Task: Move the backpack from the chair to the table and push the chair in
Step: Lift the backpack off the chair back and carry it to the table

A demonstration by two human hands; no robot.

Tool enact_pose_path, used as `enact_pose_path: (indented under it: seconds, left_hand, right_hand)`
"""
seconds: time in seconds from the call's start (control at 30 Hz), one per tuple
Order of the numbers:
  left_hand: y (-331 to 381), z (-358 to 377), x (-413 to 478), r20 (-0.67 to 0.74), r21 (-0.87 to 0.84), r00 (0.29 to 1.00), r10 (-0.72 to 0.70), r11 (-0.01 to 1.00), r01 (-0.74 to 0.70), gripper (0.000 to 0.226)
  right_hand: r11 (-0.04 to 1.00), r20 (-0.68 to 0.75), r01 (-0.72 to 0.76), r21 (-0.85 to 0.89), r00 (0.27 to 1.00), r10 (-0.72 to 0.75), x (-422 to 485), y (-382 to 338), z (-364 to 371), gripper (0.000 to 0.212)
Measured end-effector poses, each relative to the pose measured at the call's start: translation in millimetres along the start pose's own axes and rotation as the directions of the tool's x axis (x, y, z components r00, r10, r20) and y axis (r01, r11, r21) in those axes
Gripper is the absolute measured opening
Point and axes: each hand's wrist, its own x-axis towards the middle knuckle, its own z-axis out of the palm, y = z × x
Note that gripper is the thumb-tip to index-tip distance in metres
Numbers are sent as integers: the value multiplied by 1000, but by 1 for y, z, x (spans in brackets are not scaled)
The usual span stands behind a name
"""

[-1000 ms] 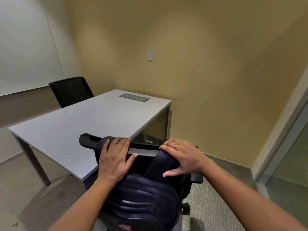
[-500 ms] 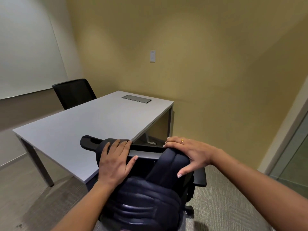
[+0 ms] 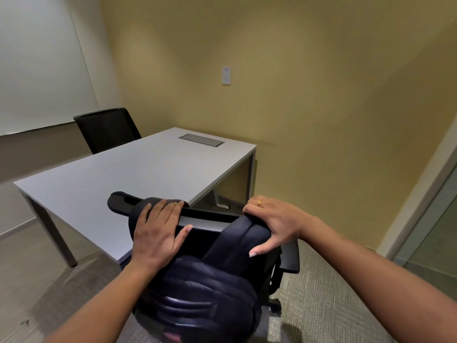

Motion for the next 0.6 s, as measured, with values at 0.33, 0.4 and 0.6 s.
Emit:
enact_pose_path:
  seconds: [0.33,0.4,0.6]
  left_hand:
    - [-1,-5,0,78,16,997,-7,1000,5,77]
    - [-1,-7,2,83,13,997,-1,1000,0,78]
    - [3,-5,2,109,-8,994,32,999,-32,77]
  right_hand:
    - [962,-180,-86,-257,983,39,-17,-17,0,72]
    - [953,-236,-135,-273,969,70,-25,-22,2,74]
    - [939,-147,-206,-275,974,171,-36,-30,0,85]
